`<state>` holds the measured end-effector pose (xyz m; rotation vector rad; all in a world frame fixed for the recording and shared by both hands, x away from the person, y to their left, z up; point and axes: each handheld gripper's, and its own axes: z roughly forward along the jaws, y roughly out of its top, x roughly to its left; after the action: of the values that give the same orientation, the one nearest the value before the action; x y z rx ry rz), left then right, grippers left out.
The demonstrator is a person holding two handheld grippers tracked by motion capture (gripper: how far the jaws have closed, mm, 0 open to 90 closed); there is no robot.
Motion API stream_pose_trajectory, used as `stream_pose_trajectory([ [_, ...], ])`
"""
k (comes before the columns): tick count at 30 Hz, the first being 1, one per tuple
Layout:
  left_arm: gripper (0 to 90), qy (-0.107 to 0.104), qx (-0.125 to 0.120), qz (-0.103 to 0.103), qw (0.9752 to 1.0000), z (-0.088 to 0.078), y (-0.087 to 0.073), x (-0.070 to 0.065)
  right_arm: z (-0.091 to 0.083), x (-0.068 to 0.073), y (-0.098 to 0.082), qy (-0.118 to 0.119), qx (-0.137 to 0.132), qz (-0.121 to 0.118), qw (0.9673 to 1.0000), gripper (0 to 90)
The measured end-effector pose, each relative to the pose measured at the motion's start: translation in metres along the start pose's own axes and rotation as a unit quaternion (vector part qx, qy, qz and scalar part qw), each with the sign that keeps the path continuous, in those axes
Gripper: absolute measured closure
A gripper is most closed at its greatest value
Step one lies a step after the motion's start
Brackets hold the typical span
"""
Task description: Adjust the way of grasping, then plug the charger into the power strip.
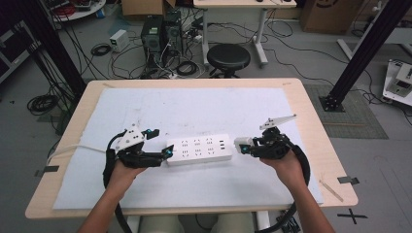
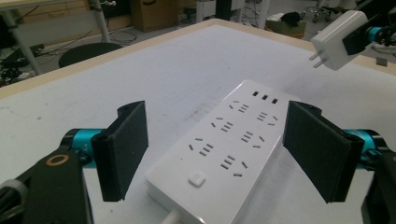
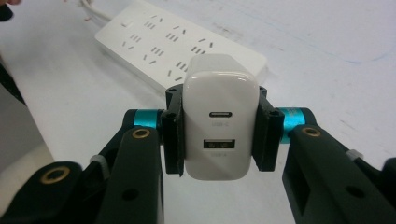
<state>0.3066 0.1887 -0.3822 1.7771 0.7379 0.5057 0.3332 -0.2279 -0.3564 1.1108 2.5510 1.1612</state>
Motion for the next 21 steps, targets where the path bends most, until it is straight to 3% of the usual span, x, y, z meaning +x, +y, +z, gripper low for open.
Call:
stream_pose_trajectory([
  [5, 22.5, 0.011, 0.004, -0.003, 0.9999, -0.011, -0.003, 0.004, -0.009, -0.002, 0.000, -0.031, 0.019, -0.025, 0.9990, 63.4],
  [12, 22.4, 0.024, 0.002, -0.011, 0.9996, -0.019, -0.007, 0.014, -0.015, -0.006, -0.001, -0.037, 0.035, -0.035, 0.9981, 63.4],
  [21, 22.5, 0.023, 0.005, -0.010, 0.9997, -0.022, -0.007, 0.010, -0.023, -0.006, 0.006, -0.035, 0.041, -0.050, 0.9973, 63.3],
])
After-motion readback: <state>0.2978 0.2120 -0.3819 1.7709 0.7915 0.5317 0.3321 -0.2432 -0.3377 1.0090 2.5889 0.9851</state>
